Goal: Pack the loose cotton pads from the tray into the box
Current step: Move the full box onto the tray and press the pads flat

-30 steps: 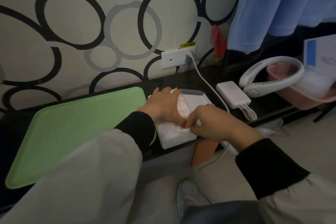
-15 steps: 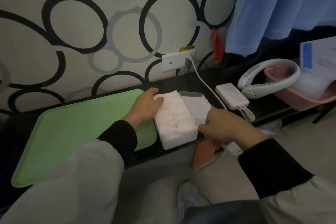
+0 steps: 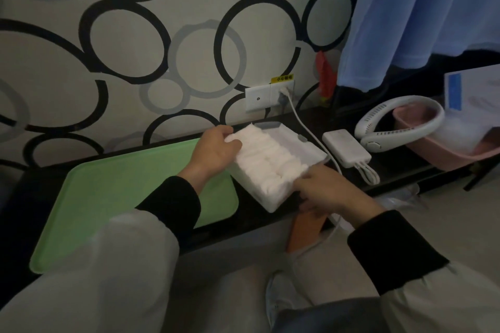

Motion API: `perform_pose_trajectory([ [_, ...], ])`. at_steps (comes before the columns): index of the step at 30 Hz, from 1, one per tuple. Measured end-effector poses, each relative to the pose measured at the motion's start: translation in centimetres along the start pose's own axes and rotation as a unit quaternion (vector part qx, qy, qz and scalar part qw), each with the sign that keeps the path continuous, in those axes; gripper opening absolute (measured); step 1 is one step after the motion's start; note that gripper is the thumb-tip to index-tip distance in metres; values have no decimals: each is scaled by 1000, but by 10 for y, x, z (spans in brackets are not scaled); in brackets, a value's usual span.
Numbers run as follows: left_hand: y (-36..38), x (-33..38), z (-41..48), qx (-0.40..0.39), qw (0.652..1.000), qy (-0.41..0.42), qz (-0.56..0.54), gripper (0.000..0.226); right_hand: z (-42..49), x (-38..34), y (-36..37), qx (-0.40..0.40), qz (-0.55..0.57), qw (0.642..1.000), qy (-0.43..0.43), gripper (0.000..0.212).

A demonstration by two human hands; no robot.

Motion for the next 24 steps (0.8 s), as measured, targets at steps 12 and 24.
perform_pose_trajectory([
  [12,-97,-71,-75,111,983,-127,-67,28,6,-77,59,17,64,991,-114,30],
  [24,-166,-152,-128,160,963,-216,-20,14,19,-134,155,-59,60,985,-152,34],
])
Point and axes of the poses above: each hand's wrist, its own z-axis towards the middle knuckle, its own y-axis out of the palm, x = y × z, the point moved 4 cm from there along z, towards the middle knuckle, and after that the axes turned 9 degrees about y, right-handed, at the moved point
